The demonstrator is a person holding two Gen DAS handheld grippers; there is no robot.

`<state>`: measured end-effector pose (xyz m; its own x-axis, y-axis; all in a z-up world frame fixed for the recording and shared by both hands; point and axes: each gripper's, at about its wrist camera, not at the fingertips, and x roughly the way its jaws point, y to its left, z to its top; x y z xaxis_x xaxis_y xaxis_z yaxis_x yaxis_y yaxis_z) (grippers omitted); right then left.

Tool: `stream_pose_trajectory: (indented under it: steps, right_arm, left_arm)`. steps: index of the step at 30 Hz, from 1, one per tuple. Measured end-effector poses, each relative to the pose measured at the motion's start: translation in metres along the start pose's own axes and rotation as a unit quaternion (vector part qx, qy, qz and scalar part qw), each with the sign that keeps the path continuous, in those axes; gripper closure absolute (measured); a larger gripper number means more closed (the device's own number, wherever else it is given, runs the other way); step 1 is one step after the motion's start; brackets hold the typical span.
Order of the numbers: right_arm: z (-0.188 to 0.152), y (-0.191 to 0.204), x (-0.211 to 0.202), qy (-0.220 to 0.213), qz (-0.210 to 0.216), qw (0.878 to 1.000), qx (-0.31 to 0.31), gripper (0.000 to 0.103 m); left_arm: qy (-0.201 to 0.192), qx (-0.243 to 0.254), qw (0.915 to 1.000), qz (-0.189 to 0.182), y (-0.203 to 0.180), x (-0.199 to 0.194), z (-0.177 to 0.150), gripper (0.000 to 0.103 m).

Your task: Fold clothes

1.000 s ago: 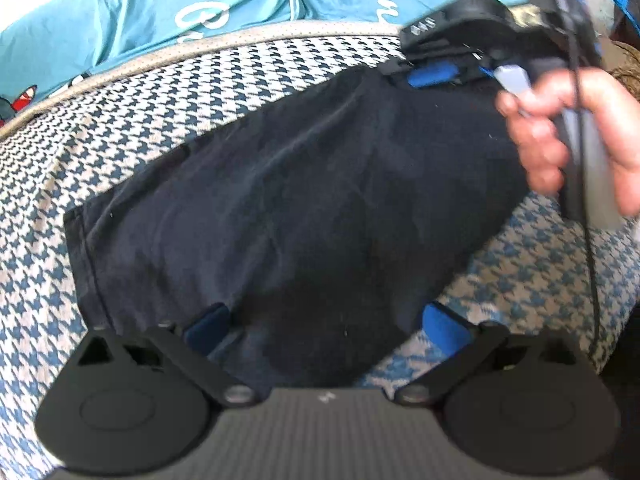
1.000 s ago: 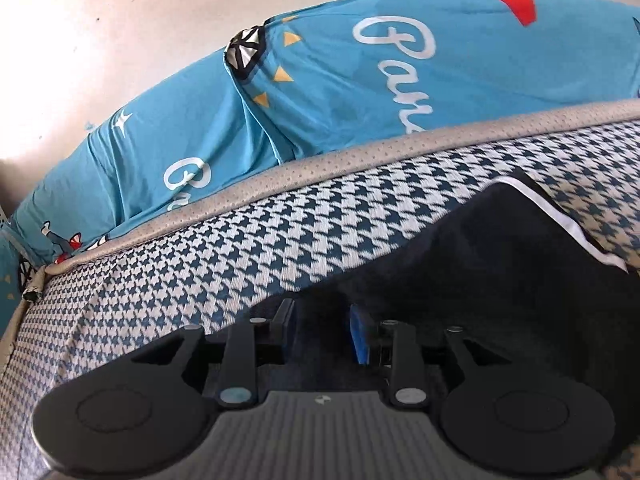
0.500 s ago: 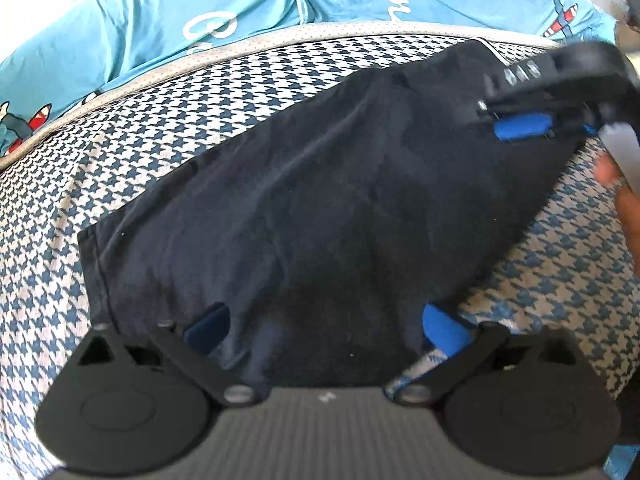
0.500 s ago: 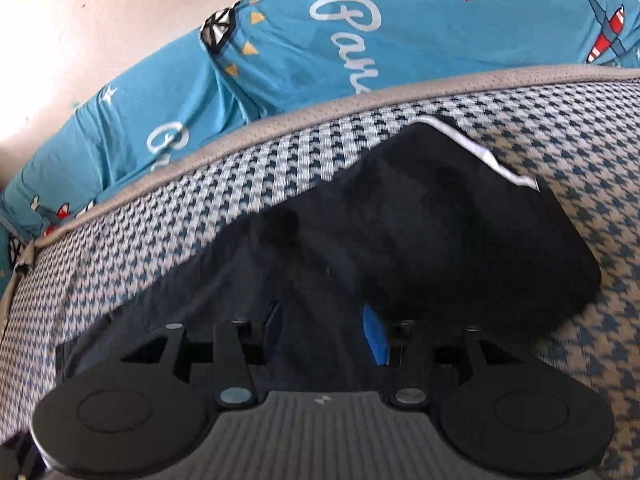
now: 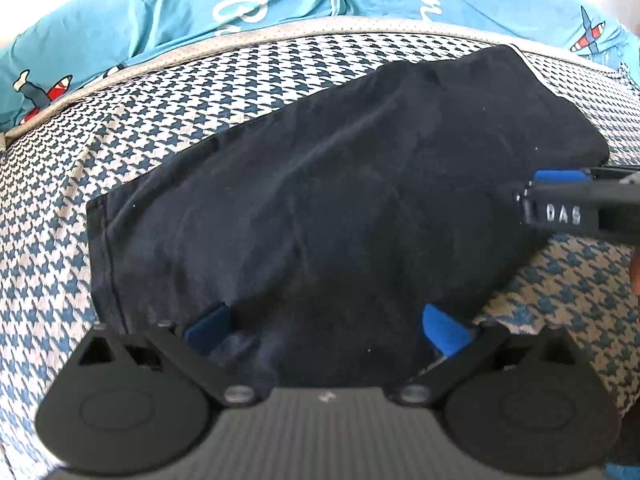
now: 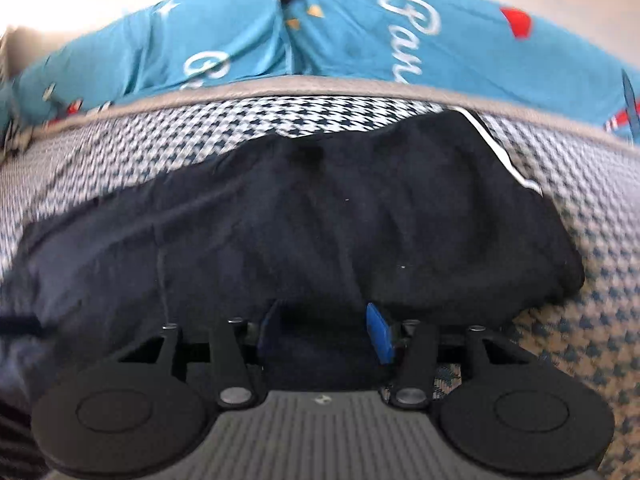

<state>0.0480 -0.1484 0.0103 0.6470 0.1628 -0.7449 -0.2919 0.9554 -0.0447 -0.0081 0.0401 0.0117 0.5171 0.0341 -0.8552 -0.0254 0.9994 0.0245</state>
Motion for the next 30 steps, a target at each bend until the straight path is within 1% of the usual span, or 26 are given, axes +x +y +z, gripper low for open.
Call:
stream_pose_trajectory:
  steps: [3,10,15,18,20,24,27,30]
  right_arm:
    - [-0.006,0.004,-0.003,-0.009,-0.007,1.000,-0.024,0.053]
    - [-0.017,-0.010,-0.018,0.003,0.001,1.000,-0.016,0.052]
    - [-0.025,-0.023,-0.032,0.024,0.010,1.000,0.002,0.050]
    - [-0.028,-0.041,-0.037,0.040,0.015,0.998,0.042,0.050]
    - [-0.029,-0.060,-0.041,0.046,0.018,0.995,0.082,0.050]
    - [-0.030,-0.102,-0.044,0.055,0.025,0.984,0.167,0.050]
    - [-0.028,-0.132,-0.044,0.054,0.032,0.973,0.224,0.050]
    - [-0.020,-0.156,-0.041,0.044,0.019,0.966,0.253,0.050]
  left_arm:
    - [-0.013,-0.006,0.9999,0.003,0.000,-0.003,-0.008,0.000]
    - [-0.028,-0.017,0.9994,0.009,0.001,-0.009,-0.021,0.000]
    - [-0.024,-0.016,0.9995,0.010,-0.002,-0.014,-0.030,0.000]
    - [-0.020,-0.008,0.9997,0.011,-0.006,-0.020,-0.035,0.000]
    - [-0.020,-0.008,0.9997,0.008,-0.009,-0.026,-0.039,0.000]
    - [-0.041,-0.028,0.9985,-0.023,-0.006,-0.039,-0.038,0.000]
    - [-0.054,-0.035,0.9979,-0.009,-0.004,-0.041,-0.028,0.000]
    - [-0.046,-0.040,0.9981,-0.003,0.000,-0.036,-0.012,0.000]
